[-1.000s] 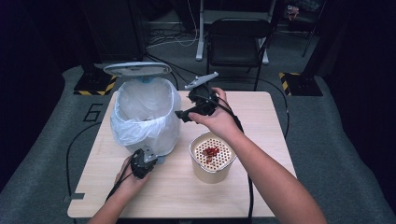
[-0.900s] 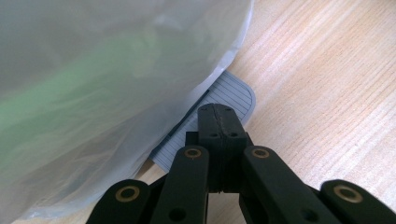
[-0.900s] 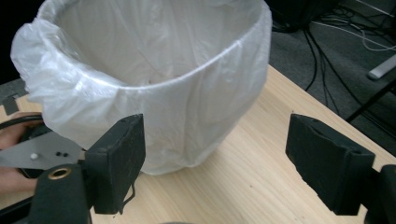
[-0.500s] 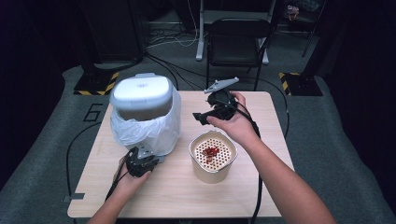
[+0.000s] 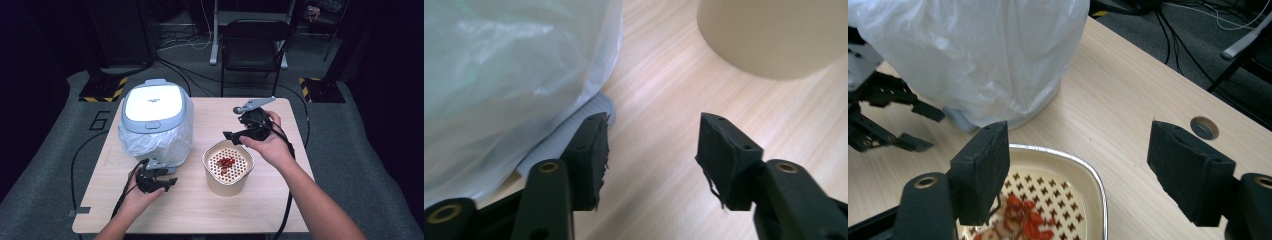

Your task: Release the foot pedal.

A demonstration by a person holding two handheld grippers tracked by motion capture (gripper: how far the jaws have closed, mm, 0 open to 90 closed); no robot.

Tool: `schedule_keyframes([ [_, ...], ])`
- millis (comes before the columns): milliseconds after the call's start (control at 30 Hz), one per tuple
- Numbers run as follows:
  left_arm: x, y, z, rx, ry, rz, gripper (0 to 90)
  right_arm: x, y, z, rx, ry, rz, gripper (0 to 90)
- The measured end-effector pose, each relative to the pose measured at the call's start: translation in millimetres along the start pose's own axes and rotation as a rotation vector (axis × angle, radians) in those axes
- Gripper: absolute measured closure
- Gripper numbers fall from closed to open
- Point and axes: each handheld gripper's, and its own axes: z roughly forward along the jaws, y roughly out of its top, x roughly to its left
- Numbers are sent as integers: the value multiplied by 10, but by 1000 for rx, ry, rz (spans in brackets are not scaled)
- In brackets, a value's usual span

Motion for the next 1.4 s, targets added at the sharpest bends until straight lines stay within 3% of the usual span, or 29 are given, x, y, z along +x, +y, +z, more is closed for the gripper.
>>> schedule_keyframes([
  [200, 37, -88, -168, -15, -10, -28, 424, -53, -194, -116, 14, -21, -12, 250],
  [233, 79, -103, -207, -11, 5, 12, 422, -60, -223, -135, 25, -22, -8, 250],
  [300, 97, -143, -238, -6, 4, -8, 415, -74, -300, -165, 26, -24, 13, 249],
  [400, 169, -192, -284, 3, 24, 4, 408, -93, -364, -180, 16, -39, 12, 248],
  [500, 273, -315, -334, -1, 43, -38, 404, -144, -529, -224, 35, -62, 27, 249],
  [533, 301, -336, -346, 4, 52, -31, 404, -157, -566, -231, 46, -66, 31, 249],
  [600, 355, -397, -367, 8, 60, -53, 403, -178, -642, -219, 26, -76, 41, 249],
  [733, 467, -507, -372, 16, 92, -72, 401, -232, -799, -215, 31, -103, 71, 250],
  [900, 556, -604, -354, 5, 101, -107, 401, -290, -957, -207, 37, -131, 110, 249],
  [933, 586, -636, -355, 11, 110, -109, 401, -326, -1044, -221, 33, -159, 117, 249],
  [1000, 614, -665, -345, -3, 111, -128, 401, -356, -1122, -223, 28, -173, 131, 249],
  [1200, 693, -722, -325, -13, 134, -127, 395, -401, -1398, -180, 36, -224, 168, 249],
  [1300, 742, -759, -302, -21, 142, -144, 391, -408, -1606, -100, 63, -234, 206, 249],
  [1400, 772, -775, -300, -20, 153, -136, 386, -411, -1746, -49, 70, -237, 212, 249],
])
